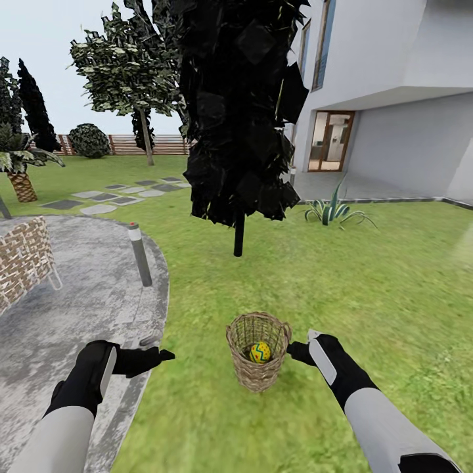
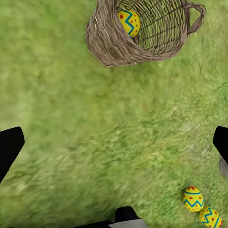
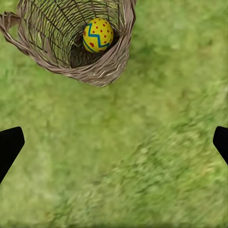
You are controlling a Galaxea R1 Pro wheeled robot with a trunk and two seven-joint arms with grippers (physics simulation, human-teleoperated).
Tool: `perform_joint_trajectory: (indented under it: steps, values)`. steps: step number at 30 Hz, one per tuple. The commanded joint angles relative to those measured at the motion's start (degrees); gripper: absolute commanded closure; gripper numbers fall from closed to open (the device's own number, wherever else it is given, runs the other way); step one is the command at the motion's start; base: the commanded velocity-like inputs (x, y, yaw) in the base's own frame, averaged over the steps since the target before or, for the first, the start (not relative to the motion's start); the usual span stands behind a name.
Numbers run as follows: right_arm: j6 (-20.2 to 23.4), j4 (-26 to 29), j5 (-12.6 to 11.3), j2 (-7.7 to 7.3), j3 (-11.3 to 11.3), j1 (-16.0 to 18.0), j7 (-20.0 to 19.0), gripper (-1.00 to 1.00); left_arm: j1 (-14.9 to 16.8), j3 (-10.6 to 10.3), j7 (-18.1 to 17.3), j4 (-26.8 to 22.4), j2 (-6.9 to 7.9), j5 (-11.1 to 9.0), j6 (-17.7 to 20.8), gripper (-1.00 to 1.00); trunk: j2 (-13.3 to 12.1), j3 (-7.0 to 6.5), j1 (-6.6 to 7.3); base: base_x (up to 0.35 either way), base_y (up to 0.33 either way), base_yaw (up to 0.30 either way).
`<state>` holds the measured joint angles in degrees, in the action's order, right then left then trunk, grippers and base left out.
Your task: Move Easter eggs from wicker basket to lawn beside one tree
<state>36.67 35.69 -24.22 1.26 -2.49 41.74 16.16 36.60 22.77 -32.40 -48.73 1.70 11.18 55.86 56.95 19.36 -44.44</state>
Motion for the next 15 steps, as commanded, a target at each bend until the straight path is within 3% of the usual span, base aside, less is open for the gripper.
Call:
perform_joint_trajectory:
  steps: [1,8,15]
  values:
    - [0.15,0.08,-0.62,-0.03,-0.24,0.04,0.54,-1.00,0.06,0.17,-0.56,-0.05,-0.03,0.60,0.20,-1.00,0.05,0.07,-0.01,0.000,0.000,0.000]
    - [0.16,0.08,-0.64,-0.03,-0.24,0.03,0.54,-1.00,0.06,0.18,-0.56,-0.05,-0.03,0.60,0.21,-1.00,0.05,0.07,-0.01,0.024,0.006,0.000]
    - [0.17,0.16,-0.84,-0.03,-0.24,0.03,0.49,-1.00,0.06,0.23,-0.56,-0.05,-0.03,0.60,0.20,-1.00,0.05,0.07,-0.01,0.238,0.135,0.000]
